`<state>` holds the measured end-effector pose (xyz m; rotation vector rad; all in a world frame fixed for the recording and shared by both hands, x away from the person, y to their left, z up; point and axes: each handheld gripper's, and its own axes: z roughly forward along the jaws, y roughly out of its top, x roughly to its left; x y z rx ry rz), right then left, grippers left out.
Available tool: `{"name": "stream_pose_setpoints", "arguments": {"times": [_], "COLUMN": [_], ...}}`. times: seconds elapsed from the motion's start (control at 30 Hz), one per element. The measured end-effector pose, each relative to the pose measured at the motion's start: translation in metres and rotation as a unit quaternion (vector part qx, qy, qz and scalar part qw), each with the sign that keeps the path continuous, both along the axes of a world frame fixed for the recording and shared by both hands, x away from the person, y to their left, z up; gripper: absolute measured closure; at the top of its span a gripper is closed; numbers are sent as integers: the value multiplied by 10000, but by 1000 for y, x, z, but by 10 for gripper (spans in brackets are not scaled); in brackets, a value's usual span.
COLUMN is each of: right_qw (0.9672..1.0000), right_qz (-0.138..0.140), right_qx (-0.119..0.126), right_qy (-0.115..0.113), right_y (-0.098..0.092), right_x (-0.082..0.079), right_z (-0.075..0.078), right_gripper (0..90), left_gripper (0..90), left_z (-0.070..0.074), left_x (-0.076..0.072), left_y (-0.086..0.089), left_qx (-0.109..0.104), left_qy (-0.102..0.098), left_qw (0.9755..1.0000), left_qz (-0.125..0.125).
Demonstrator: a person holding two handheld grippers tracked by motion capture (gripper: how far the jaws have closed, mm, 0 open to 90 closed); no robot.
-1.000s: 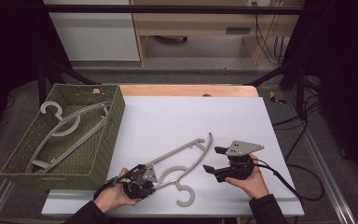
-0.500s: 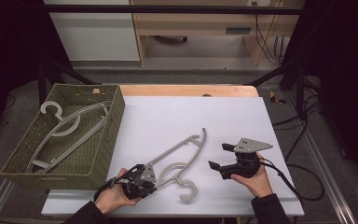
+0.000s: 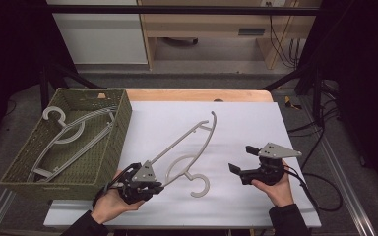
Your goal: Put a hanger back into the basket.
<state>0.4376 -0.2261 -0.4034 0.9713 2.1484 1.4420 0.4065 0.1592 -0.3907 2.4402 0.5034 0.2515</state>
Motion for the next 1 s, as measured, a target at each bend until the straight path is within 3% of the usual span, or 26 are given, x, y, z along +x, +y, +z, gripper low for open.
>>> {"name": "stream_pose_setpoints", "arguments": {"times": [0.2, 0.27, 0.3, 0.33, 0.5, 0.6, 0.77, 1.0], "right_qw": [9998, 9997, 9997, 9997, 9995, 9993, 9990, 9989], "right_qz": [-145, -182, -200, -200, -260, -309, -390, -414], "right_qx": [125, 115, 141, 141, 135, 136, 161, 170], "right_qy": [-48, -77, -89, -89, -130, -149, -170, -167], "right_y": [-7, -9, -11, -11, -13, -13, -16, -17], "right_x": [-1, -1, -1, -1, -1, -1, -1, -2], "right_z": [2, 3, 4, 4, 5, 5, 6, 6], "right_gripper": [94, 90, 84, 84, 61, 54, 49, 49], "left_gripper": [821, 821, 822, 821, 821, 821, 821, 821], "left_z": [26, 39, 53, 53, 91, 99, 110, 107], "left_x": [-2, -3, -5, -5, -4, -1, 16, 35], "left_y": [3, 5, 8, 8, 25, 33, 61, 93], "left_qx": [-240, -302, -343, -343, -417, -429, -366, -335], "left_qy": [-135, -213, -282, -282, -492, -521, -560, -505], "left_qw": [9996, 9993, 9990, 9990, 9979, 9977, 9969, 9951], "left_qz": [-3, -1, -11, -11, 74, 115, 420, 777]}}
